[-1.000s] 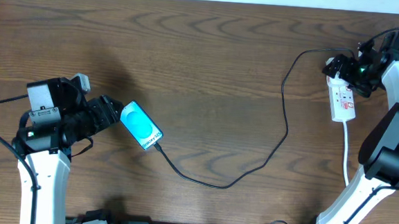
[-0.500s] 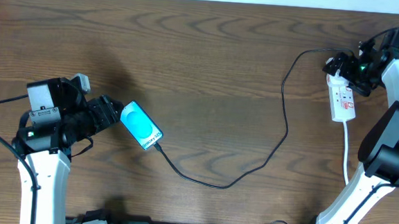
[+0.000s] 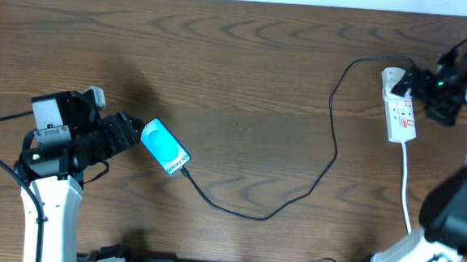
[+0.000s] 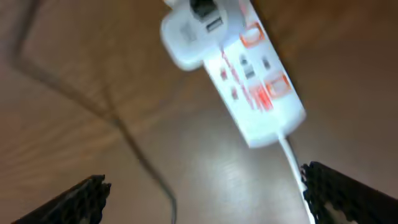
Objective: Plug charger to phone and switch on socket
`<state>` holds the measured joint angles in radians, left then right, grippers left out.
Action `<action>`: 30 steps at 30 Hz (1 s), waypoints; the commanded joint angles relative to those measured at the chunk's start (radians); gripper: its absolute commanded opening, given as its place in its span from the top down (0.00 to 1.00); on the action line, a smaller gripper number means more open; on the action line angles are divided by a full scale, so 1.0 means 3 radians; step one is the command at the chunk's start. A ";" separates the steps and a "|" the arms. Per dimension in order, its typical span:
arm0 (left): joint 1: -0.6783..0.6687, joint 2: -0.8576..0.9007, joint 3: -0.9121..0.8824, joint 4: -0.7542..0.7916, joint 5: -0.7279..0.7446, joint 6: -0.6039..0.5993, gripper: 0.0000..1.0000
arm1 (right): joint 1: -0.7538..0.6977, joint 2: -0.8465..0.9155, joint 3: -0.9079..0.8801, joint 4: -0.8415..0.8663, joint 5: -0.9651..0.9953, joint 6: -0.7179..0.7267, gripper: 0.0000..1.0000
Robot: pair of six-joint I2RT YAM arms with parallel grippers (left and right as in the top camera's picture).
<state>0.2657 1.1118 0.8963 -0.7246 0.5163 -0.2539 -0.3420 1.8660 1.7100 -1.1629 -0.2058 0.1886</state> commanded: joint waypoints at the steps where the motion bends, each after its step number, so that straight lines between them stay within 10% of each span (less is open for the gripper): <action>1: 0.0014 0.0017 0.0017 -0.0001 -0.0042 0.0046 0.38 | 0.0061 -0.0453 0.0017 -0.0308 0.0109 0.0211 0.01; 30: 0.0014 0.0017 0.0017 -0.0001 -0.0042 0.0046 0.38 | 0.0061 -0.0919 0.0015 -0.0576 0.0155 0.0217 0.01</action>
<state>0.2657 1.1130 0.8963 -0.7254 0.5163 -0.2539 -0.3412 1.6032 1.7103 -1.3350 -0.1635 0.2386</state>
